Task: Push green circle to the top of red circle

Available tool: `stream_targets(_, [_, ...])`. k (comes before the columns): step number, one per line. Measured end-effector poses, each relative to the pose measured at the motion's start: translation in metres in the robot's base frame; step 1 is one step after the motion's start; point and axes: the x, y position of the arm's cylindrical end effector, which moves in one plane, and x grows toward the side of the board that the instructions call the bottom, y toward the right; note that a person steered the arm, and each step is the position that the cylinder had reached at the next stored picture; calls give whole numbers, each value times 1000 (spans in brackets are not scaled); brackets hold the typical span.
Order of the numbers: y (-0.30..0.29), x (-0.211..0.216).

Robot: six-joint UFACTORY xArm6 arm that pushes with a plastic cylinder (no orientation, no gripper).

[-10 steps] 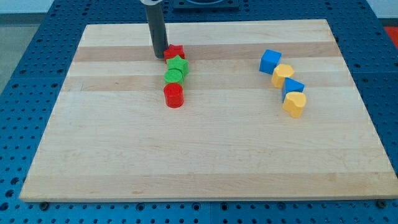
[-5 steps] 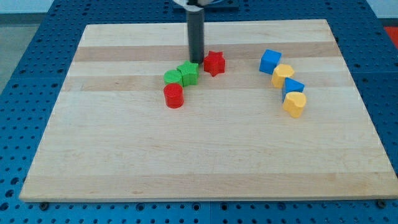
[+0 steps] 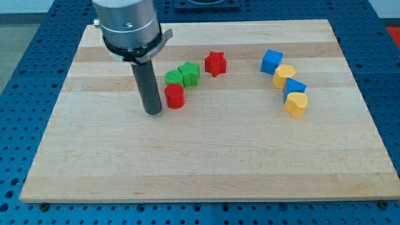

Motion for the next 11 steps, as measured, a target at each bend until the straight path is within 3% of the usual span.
stream_targets(3, [-19, -16])
stream_targets(6, [50, -16])
stream_targets(7, [42, -16])
stream_targets(8, [-19, -8])
stream_targets(9, [-56, -33])
stream_targets(10, [-54, -61])
stream_targets(11, [-34, -54])
